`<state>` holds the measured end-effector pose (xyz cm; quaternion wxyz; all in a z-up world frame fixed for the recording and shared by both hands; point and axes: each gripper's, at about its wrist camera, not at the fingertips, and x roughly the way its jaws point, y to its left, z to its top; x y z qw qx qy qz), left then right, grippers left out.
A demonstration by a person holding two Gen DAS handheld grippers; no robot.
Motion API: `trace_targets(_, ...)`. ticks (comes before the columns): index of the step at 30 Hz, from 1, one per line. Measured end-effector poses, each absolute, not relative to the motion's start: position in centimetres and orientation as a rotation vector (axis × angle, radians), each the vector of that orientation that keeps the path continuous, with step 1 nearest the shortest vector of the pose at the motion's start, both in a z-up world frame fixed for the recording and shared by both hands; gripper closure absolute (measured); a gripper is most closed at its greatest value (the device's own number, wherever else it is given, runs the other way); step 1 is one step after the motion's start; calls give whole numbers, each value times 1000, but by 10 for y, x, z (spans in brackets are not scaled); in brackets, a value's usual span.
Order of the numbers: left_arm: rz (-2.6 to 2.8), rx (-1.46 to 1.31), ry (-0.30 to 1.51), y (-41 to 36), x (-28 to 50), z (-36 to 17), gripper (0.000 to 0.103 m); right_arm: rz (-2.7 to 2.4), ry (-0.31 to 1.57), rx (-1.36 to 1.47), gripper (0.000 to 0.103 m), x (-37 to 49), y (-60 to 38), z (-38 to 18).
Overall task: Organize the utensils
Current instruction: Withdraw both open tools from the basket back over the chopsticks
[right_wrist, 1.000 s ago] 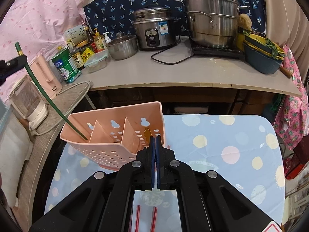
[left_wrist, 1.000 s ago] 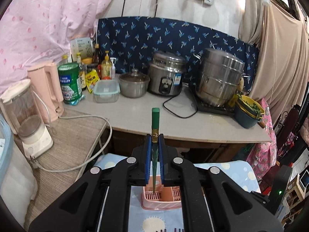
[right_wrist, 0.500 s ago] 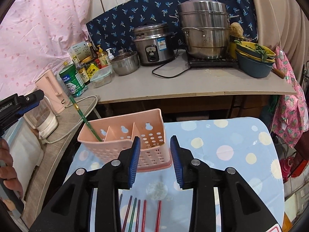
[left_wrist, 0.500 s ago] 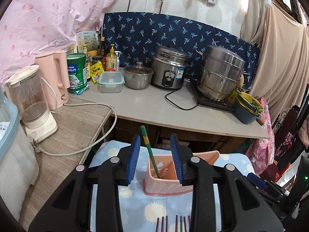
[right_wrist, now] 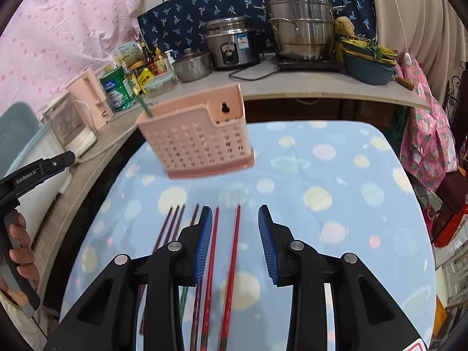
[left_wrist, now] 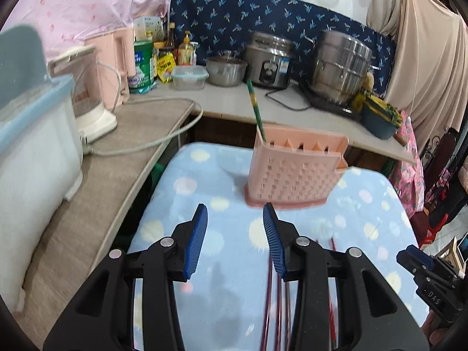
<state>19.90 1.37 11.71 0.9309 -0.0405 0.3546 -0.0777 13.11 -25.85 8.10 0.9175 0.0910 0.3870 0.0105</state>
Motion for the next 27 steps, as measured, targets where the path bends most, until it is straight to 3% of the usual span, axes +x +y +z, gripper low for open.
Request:
trace_targets(15,-114,32,853,9,124,28,66,-14,928,129,71,65,-234,1)
trace_targets(27,-160,30,905,-2,98,6,66,0,948,133,72,55,-220,-12)
